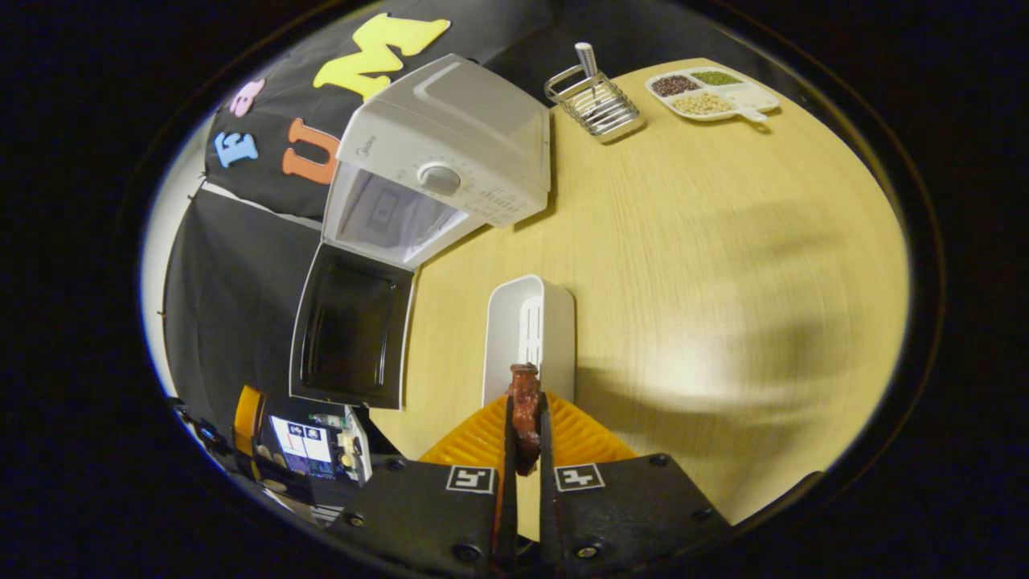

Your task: Open the microwave oven with the left hand, put the food in, and close the microwave oven.

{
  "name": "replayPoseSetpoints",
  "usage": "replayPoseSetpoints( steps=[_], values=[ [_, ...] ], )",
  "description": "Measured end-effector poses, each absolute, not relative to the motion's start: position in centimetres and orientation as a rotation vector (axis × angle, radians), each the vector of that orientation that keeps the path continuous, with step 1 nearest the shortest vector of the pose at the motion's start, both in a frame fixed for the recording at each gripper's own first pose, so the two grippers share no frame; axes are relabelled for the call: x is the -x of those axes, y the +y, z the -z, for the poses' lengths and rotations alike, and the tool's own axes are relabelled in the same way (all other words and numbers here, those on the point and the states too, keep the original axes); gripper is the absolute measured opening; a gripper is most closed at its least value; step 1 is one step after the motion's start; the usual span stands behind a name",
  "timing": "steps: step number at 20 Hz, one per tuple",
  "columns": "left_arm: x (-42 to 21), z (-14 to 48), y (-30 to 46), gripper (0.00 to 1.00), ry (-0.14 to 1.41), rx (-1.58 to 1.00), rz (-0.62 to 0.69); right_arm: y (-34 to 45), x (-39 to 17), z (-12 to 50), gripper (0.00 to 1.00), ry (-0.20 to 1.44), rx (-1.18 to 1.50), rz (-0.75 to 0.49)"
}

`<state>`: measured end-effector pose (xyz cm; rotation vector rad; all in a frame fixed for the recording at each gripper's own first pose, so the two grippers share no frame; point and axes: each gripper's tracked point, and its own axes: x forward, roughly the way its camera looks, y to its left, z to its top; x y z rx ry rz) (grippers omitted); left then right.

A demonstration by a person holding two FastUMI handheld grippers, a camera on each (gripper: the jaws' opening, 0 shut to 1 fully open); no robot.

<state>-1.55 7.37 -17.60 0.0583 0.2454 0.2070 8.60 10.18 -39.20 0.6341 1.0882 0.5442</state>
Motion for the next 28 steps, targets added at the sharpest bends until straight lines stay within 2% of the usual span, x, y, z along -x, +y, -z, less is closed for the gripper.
replayPoseSetpoints(
  steps=[1,2,3,4,11,13,14,17,28],
  values=[
    [1.4,17.6,7.7,0.95,0.240,-0.058,-0.197,10.3,-8.8,37.8,0.06,1.062,-0.645,-0.539],
    [1.3,17.4,8.1,0.95,0.238,-0.054,-0.183,10.6,-9.0,36.3,0.13,1.034,-0.655,-0.533],
    [1.1,17.3,8.4,0.95,0.236,-0.051,-0.169,11.0,-9.2,34.8,0.13,0.997,-0.659,-0.525],
    [1.0,17.1,8.8,0.95,0.231,-0.047,-0.155,11.7,-9.4,33.3,0.05,0.961,-0.659,-0.522],
    [1.7,16.3,11.9,0.96,0.215,-0.044,-0.071,21.3,-12.4,26.1,0.06,0.728,-0.816,-0.493],
    [2.6,16.4,13.0,0.96,0.222,-0.037,-0.058,23.7,-14.0,26.6,0.05,0.663,-0.868,-0.429],
    [2.9,16.6,13.5,0.95,0.230,-0.031,-0.048,25.1,-14.7,27.2,0.13,0.636,-0.901,-0.404],
    [3.7,17.6,15.4,0.96,0.260,-0.033,-0.046,30.0,-16.8,28.1,0.13,0.586,-1.063,-0.378],
    [6.2,19.8,19.8,0.95,0.238,-0.066,-0.126,37.8,-27.0,31.4,0.13,0.273,-1.239,-0.082]
  ],
)
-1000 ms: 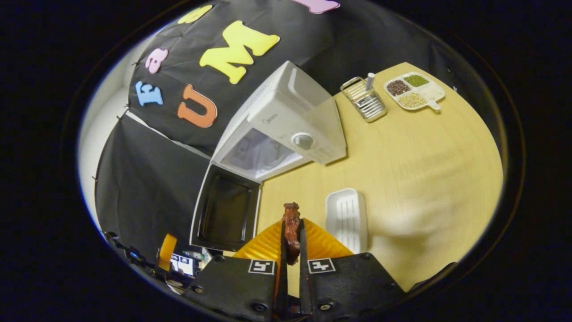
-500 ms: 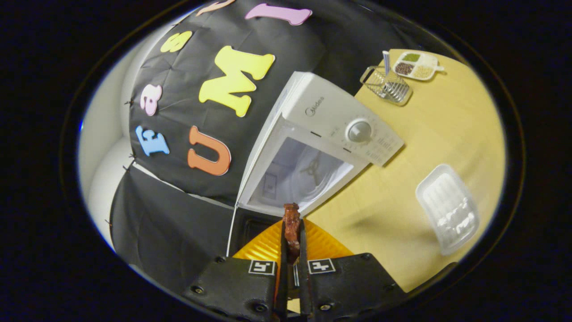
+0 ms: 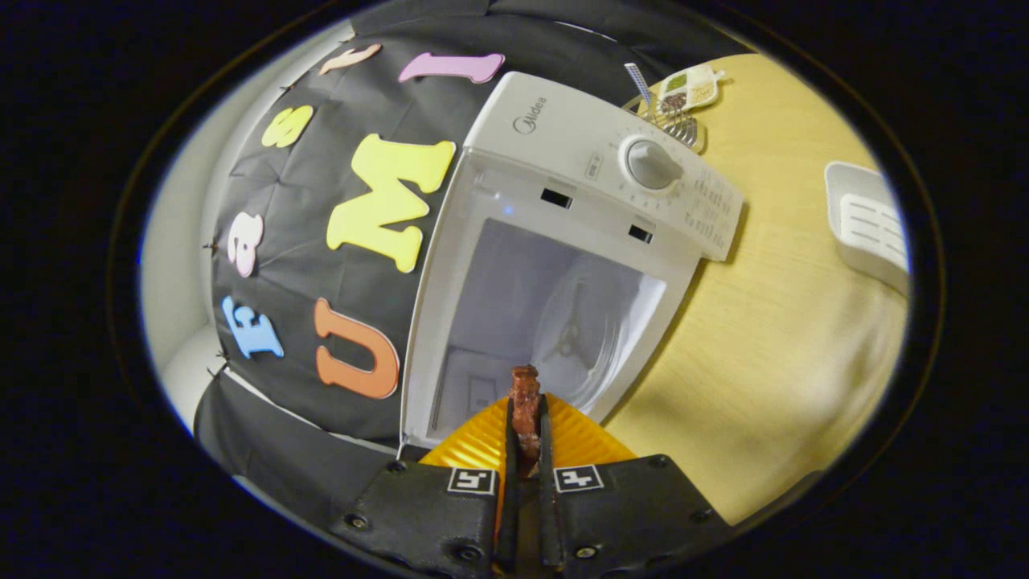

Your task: Open the microwave oven with the left hand, put the food in, and close the microwave oven.

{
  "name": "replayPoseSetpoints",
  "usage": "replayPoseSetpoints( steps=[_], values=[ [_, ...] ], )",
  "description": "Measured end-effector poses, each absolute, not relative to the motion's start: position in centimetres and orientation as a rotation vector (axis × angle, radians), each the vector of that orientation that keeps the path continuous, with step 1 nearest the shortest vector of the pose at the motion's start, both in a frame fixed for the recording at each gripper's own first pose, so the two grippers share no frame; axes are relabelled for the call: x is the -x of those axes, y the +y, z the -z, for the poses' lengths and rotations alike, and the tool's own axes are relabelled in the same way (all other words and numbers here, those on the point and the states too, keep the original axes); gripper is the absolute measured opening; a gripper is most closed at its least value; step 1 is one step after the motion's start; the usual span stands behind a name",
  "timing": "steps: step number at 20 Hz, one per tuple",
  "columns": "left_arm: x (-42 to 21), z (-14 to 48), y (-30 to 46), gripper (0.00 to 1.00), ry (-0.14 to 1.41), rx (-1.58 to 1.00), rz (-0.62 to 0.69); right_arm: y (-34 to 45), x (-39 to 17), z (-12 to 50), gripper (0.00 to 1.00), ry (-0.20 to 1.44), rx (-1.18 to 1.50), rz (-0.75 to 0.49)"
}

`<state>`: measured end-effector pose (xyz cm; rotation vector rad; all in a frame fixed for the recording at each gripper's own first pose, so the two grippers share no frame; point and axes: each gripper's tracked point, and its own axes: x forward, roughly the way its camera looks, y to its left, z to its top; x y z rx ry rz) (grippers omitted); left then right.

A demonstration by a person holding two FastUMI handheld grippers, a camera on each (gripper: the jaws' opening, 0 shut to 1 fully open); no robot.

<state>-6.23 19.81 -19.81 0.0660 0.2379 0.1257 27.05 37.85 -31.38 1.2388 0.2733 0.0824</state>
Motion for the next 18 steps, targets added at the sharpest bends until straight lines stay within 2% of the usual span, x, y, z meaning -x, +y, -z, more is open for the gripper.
replayPoseSetpoints(
  steps=[5,8,9,11,13,14,15,18],
  values=[
    [6.8,21.1,21.3,0.95,0.236,-0.079,-0.148,39.9,-31.6,33.1,0.13,0.226,-1.230,-0.011],
    [6.4,22.6,21.3,0.95,0.265,-0.069,-0.157,40.0,-34.5,35.7,0.14,0.235,-1.138,0.028],
    [6.4,23.1,21.2,0.95,0.274,-0.066,-0.156,39.7,-35.2,36.6,0.05,0.247,-1.107,0.054],
    [6.1,23.9,21.4,0.95,0.291,-0.055,-0.159,39.0,-36.6,37.7,0.05,0.218,-1.106,0.073],
    [5.6,24.2,21.7,0.95,0.298,-0.044,-0.166,39.0,-36.9,38.1,0.06,0.230,-1.033,0.057],
    [5.5,24.2,21.5,0.95,0.296,-0.044,-0.169,38.9,-37.0,38.4,0.16,0.238,-0.968,0.072],
    [5.3,24.1,21.5,0.96,0.293,-0.045,-0.171,38.8,-37.2,38.3,0.12,0.229,-0.915,0.076],
    [4.5,24.0,20.9,0.96,0.288,-0.036,-0.172,38.2,-37.6,38.2,0.20,0.242,-0.737,0.093]
  ],
)
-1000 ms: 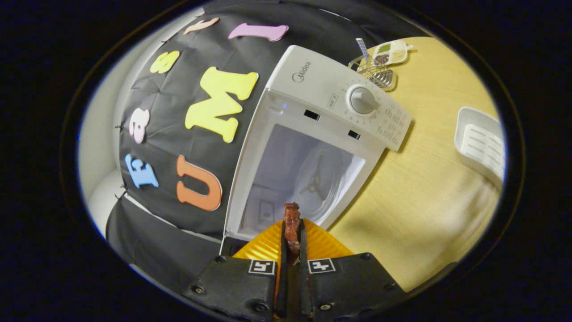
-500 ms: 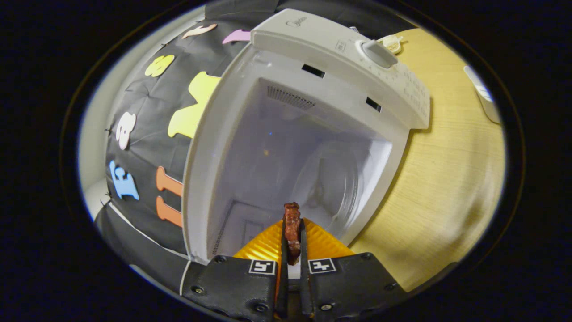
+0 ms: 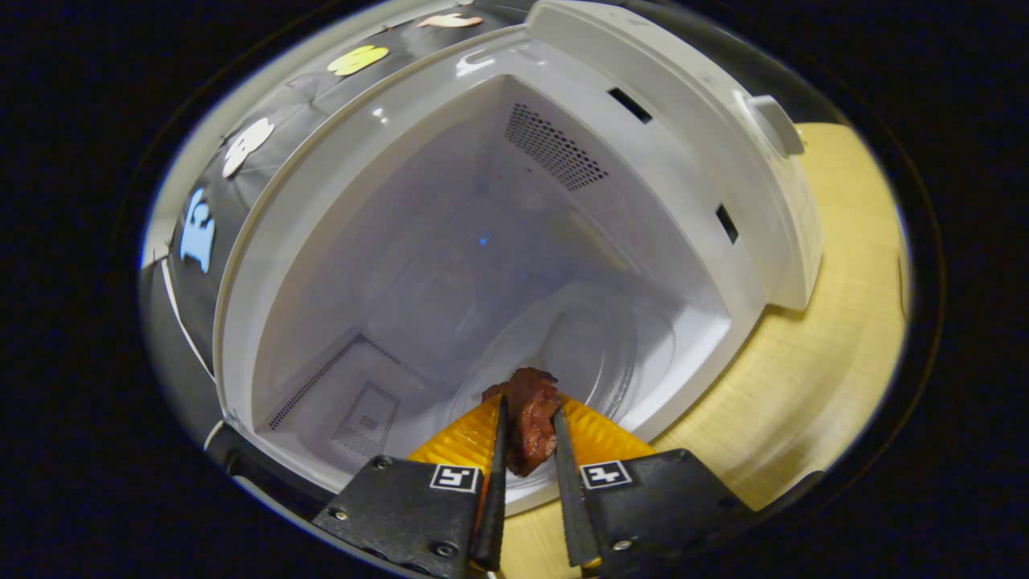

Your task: Open the microwave oven with the left hand, put the food in, and close the microwave oven.

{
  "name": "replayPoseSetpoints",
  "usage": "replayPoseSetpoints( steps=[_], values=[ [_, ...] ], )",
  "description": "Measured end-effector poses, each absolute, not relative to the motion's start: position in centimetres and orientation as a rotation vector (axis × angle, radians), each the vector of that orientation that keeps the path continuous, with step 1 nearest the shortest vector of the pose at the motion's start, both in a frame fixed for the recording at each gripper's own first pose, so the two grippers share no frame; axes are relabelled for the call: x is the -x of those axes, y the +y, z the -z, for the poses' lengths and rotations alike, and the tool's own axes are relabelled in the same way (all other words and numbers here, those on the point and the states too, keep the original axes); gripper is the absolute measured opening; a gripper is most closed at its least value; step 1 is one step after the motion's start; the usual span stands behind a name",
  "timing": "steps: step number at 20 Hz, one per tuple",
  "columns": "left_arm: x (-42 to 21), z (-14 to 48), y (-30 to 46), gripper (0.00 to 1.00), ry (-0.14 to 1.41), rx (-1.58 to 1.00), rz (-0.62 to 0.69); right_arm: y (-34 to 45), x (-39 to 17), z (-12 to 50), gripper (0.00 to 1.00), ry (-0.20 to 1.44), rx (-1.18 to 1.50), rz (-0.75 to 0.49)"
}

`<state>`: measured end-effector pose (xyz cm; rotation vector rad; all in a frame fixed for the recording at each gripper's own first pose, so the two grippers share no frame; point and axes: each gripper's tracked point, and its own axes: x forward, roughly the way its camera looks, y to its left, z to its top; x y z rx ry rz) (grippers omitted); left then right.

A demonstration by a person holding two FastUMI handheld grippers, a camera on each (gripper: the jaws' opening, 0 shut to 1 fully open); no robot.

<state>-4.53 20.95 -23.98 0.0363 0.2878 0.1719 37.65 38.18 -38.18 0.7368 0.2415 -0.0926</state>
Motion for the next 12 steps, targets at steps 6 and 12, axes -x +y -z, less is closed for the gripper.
replayPoseSetpoints(
  steps=[6,12],
  values=[
    [3.7,23.5,20.3,0.96,0.267,-0.049,-0.165,38.2,-37.7,37.9,0.48,0.251,-0.442,0.053],
    [3.3,23.1,20.4,0.96,0.253,-0.048,-0.162,37.2,-37.0,35.3,0.87,0.213,-0.336,0.029]
  ],
)
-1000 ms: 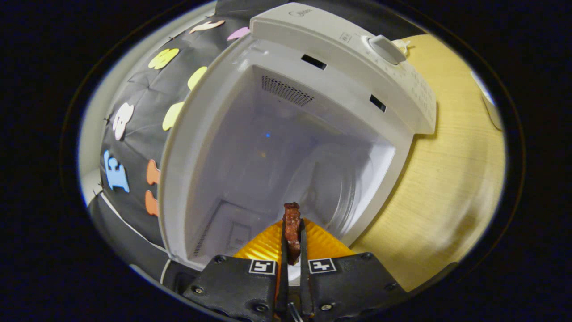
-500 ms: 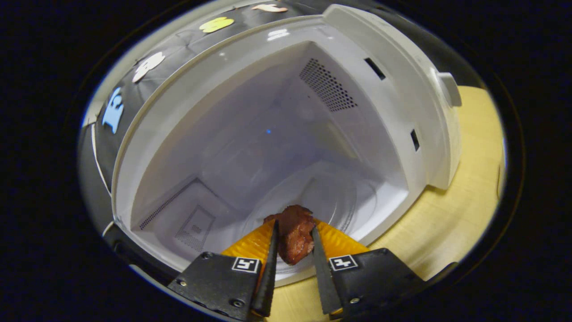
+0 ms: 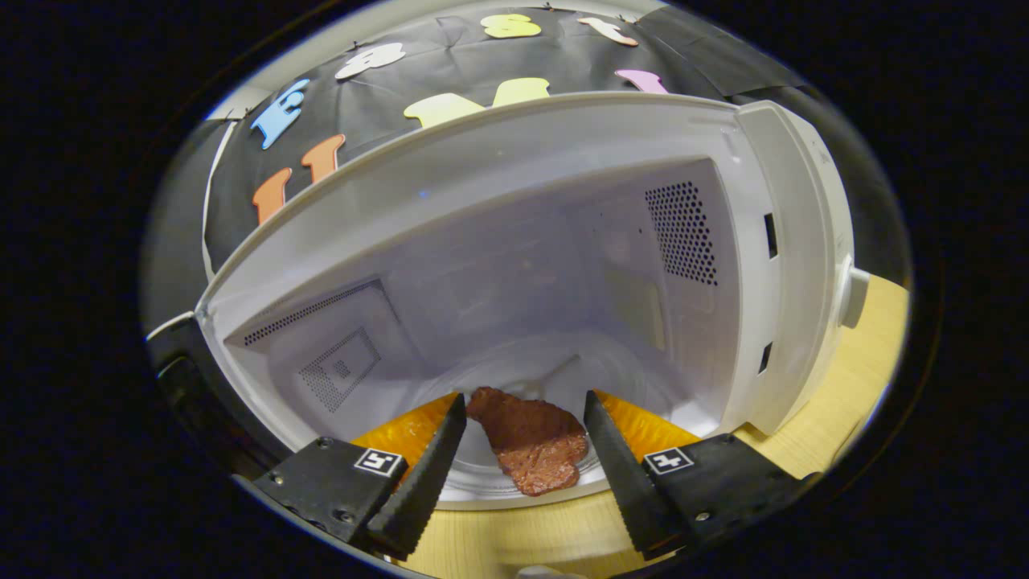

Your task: Open the microwave oven with the left hand, put the food in, and close the microwave oven.

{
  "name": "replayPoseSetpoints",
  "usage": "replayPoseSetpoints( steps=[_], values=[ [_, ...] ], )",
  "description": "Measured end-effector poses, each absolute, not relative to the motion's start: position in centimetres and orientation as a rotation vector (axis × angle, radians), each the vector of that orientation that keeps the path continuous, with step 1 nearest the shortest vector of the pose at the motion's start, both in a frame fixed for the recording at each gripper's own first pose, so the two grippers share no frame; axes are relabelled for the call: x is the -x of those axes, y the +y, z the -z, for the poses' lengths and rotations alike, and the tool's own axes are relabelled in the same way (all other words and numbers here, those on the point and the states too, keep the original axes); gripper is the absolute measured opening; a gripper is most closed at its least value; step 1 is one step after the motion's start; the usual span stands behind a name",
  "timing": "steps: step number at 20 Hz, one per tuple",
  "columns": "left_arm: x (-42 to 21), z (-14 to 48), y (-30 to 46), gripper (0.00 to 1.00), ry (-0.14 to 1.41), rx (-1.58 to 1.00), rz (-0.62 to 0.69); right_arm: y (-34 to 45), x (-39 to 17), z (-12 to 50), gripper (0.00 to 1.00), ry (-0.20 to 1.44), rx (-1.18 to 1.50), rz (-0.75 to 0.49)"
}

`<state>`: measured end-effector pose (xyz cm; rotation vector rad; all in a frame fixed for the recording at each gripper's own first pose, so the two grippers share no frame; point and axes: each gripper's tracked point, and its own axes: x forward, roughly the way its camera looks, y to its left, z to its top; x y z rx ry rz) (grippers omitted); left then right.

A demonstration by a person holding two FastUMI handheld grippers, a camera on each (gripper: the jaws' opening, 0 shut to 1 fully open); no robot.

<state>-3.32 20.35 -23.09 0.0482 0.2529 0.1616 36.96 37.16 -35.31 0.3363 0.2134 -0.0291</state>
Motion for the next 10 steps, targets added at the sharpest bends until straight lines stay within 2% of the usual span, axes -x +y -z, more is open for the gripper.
replayPoseSetpoints(
  steps=[1,4,10],
  values=[
    [3.3,22.9,20.3,0.95,0.251,-0.051,-0.161,36.9,-36.6,34.8,0.90,0.208,-0.317,0.027],
    [2.9,22.2,20.2,0.95,0.237,-0.058,-0.158,37.1,-34.9,33.2,0.90,0.204,-0.289,-0.014],
    [2.8,19.7,20.3,0.95,0.198,-0.074,-0.139,35.7,-28.1,29.4,0.90,0.270,-0.236,-0.088]
  ],
)
